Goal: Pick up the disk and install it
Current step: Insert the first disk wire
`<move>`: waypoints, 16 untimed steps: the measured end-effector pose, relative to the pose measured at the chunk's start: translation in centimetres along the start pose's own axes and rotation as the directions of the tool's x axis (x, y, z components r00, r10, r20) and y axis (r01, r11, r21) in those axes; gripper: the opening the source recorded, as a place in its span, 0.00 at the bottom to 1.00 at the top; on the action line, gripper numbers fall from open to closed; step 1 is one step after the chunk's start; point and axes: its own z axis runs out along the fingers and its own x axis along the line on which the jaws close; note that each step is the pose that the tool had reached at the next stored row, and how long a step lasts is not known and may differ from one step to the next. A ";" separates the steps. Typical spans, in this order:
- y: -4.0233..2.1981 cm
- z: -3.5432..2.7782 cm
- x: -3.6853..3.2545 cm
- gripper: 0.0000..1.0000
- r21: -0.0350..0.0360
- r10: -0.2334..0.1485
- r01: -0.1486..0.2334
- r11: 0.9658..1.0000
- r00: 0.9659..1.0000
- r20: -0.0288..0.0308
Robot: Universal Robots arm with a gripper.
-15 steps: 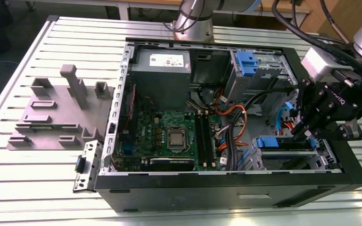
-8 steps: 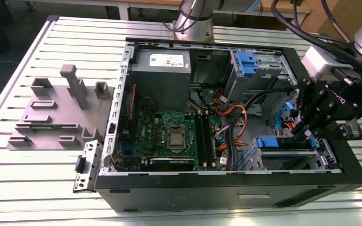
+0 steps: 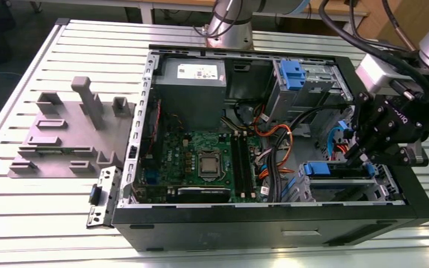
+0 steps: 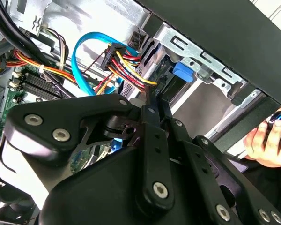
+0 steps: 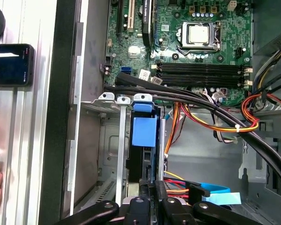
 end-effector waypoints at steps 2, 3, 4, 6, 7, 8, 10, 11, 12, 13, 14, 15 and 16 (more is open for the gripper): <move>-0.01 0.06 -0.01 0.16 0.000 0.000 0.000 1.000 1.000 0.001; -0.01 0.08 -0.01 0.16 0.000 0.001 -0.001 1.000 1.000 0.001; -0.02 0.08 -0.01 0.16 0.000 0.001 -0.001 1.000 1.000 0.001; -0.02 0.09 -0.01 0.16 0.000 0.003 -0.003 1.000 1.000 0.002; -0.02 0.09 -0.01 0.16 0.000 0.004 -0.004 1.000 1.000 0.002; -0.02 0.08 -0.01 0.16 0.000 0.005 -0.005 1.000 1.000 0.002; -0.02 0.06 0.00 0.16 0.000 0.007 -0.007 1.000 1.000 0.002; -0.01 0.03 0.00 0.16 -0.001 0.009 -0.009 1.000 1.000 0.002; -0.01 0.02 0.00 0.16 -0.001 0.011 -0.011 1.000 1.000 0.003; -0.01 0.01 0.00 0.16 -0.001 0.013 -0.013 1.000 1.000 0.003; -0.01 0.01 0.00 0.16 -0.001 0.014 -0.014 1.000 1.000 0.003; -0.01 0.01 0.00 0.16 -0.001 0.015 -0.015 1.000 1.000 0.003; -0.01 0.01 0.00 0.16 -0.001 0.015 -0.015 1.000 1.000 0.003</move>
